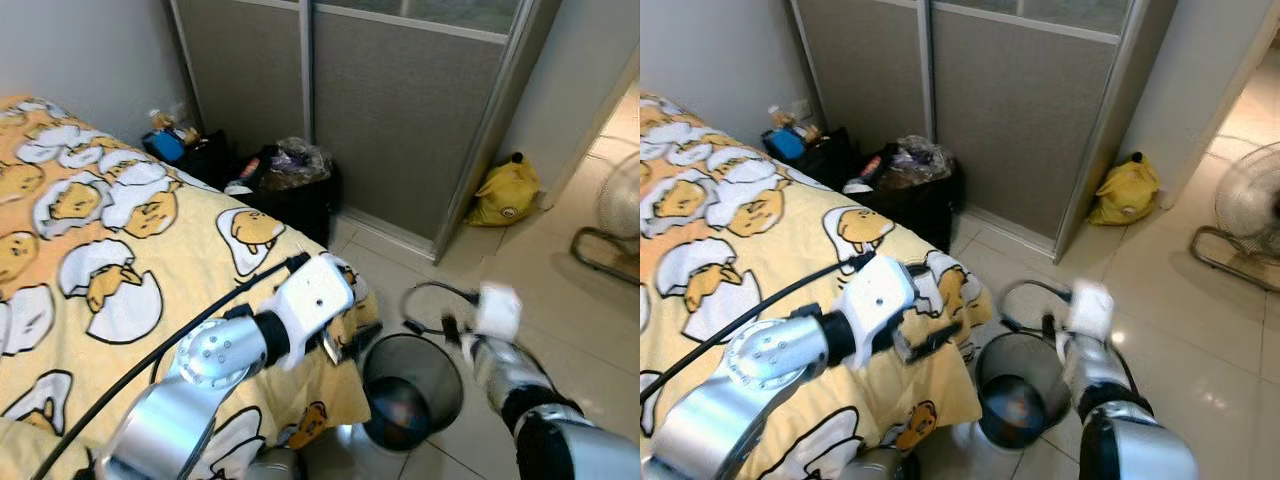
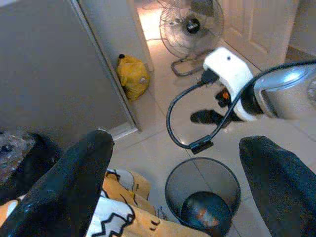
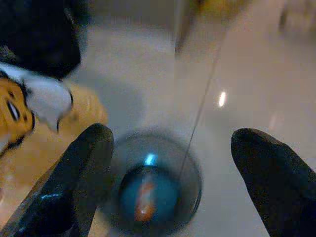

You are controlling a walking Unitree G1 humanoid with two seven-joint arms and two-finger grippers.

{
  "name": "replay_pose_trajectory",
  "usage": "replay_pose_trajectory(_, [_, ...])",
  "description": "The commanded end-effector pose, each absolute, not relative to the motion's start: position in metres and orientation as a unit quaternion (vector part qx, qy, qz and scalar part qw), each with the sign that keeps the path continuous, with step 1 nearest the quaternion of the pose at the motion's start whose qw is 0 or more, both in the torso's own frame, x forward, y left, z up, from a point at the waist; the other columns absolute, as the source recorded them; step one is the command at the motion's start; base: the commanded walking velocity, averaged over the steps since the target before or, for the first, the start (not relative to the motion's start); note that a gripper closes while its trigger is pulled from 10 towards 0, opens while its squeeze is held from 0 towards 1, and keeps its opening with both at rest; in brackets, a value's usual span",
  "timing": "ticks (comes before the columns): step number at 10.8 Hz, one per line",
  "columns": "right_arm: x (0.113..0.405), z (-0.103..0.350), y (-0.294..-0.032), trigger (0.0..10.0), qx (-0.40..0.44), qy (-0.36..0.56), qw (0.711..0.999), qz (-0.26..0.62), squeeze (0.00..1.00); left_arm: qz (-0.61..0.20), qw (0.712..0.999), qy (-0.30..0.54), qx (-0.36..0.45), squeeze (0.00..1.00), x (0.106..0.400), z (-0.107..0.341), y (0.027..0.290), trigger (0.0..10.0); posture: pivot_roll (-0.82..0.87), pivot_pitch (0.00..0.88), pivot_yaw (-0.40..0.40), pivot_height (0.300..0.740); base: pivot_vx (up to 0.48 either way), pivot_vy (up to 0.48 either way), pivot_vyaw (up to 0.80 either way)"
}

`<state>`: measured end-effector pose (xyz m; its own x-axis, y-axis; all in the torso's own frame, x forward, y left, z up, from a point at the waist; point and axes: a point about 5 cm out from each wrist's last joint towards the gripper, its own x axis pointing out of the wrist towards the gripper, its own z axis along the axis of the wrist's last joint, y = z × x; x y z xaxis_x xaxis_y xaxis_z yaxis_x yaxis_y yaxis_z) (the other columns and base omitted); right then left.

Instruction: Clean up the room

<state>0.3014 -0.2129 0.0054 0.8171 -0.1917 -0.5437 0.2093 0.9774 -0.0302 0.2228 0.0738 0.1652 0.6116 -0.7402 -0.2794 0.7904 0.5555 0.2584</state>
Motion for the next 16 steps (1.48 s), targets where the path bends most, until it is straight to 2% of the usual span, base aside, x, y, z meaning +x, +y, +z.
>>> replay_pose_trajectory(1, [0.313, 0.023, -0.213, 10.0, -0.012, 0.220, 0.970, -0.103, 0.00, -0.406, 0.894, 0.032, 0.188, 0.00, 0.232, 0.164, 0.078, 10.0, 0.27, 0.000, -0.010, 0.736, 0.000, 0.000, 0.00])
replay_pose_trajectory(2, [0.315, 0.051, -0.217, 10.0, -0.004, 0.093, 0.988, -0.125, 0.00, -0.338, 0.934, 0.037, 0.107, 0.00, 0.242, 0.146, 0.094, 10.0, 0.22, 0.000, -0.026, 0.736, 0.000, 0.000, 0.00])
replay_pose_trajectory(3, [0.300, 0.073, -0.203, 10.0, -0.031, -0.002, 0.995, -0.091, 0.00, -0.253, 0.966, 0.043, 0.035, 0.00, 0.259, 0.132, 0.111, 10.0, 0.19, 0.000, -0.046, 0.736, 0.000, 0.000, 0.58])
replay_pose_trajectory(4, [0.288, 0.080, -0.187, 10.0, -0.066, -0.052, 0.995, -0.049, 0.00, -0.217, 0.975, 0.031, 0.027, 0.00, 0.270, 0.128, 0.116, 10.0, 0.17, 0.000, -0.056, 0.736, 0.000, 0.000, 0.69])
replay_pose_trajectory(5, [0.280, 0.075, -0.180, 10.0, -0.087, -0.059, 0.994, -0.029, 0.00, -0.201, 0.979, 0.025, 0.010, 0.00, 0.274, 0.129, 0.117, 10.0, 0.17, 0.000, -0.059, 0.736, 0.000, 0.000, 0.68])
replay_pose_trajectory(6, [0.271, 0.053, -0.179, 10.0, -0.058, -0.014, 0.998, -0.030, 0.00, -0.190, 0.982, -0.011, -0.016, 0.00, 0.280, 0.134, 0.114, 10.0, 0.14, 0.000, -0.051, 0.736, 0.000, 0.000, 0.66])
replay_pose_trajectory(7, [0.277, 0.049, -0.196, 10.0, -0.021, 0.017, 0.997, -0.072, 0.00, -0.196, 0.979, -0.031, -0.039, 0.00, 0.283, 0.136, 0.106, 10.0, 0.12, 0.000, -0.050, 0.736, -0.247, 0.412, 0.66])
replay_pose_trajectory(8, [0.285, 0.054, -0.215, 10.0, 0.023, 0.032, 0.993, -0.110, 0.00, -0.193, 0.981, -0.029, -0.015, 0.00, 0.288, 0.130, 0.103, 10.0, 0.11, 0.000, -0.042, 0.736, 0.000, 0.000, 0.65])
replay_pose_trajectory(9, [0.290, 0.056, -0.216, 10.0, 0.018, 0.033, 0.995, -0.097, 0.00, -0.181, 0.983, -0.030, 0.003, 0.00, 0.293, 0.125, 0.104, 10.0, 0.12, 0.000, -0.046, 0.736, 0.000, 0.000, 0.66])
replay_pose_trajectory(11, [0.296, 0.057, -0.208, 10.0, 0.027, 0.034, 0.997, -0.065, 0.00, -0.151, 0.988, -0.037, 0.004, 0.00, 0.297, 0.124, 0.109, 10.0, 0.13, 0.000, -0.044, 0.736, 0.000, -0.472, 0.65])
replay_pose_trajectory(12, [0.300, 0.058, -0.196, 10.0, 0.041, 0.038, 0.998, -0.041, 0.00, -0.193, 0.980, -0.042, -0.023, 0.00, 0.291, 0.125, 0.100, 10.0, 0.13, 0.000, -0.038, 0.736, 0.000, -0.428, 0.63])
replay_pose_trajectory(15, [0.306, 0.065, -0.185, 10.0, 0.052, 0.025, 0.998, -0.023, 0.00, -0.161, 0.986, -0.046, 0.016, 0.00, 0.298, 0.122, 0.105, 10.0, 0.11, 0.000, -0.021, 0.736, 0.295, -0.374, 0.58])
replay_pose_trajectory(16, [0.305, 0.063, -0.182, 10.0, 0.051, 0.027, 0.998, -0.013, 0.00, -0.187, 0.981, -0.049, -0.025, 0.00, 0.300, 0.125, 0.100, 10.0, 0.11, 0.000, -0.021, 0.736, 0.270, -0.394, 0.55])
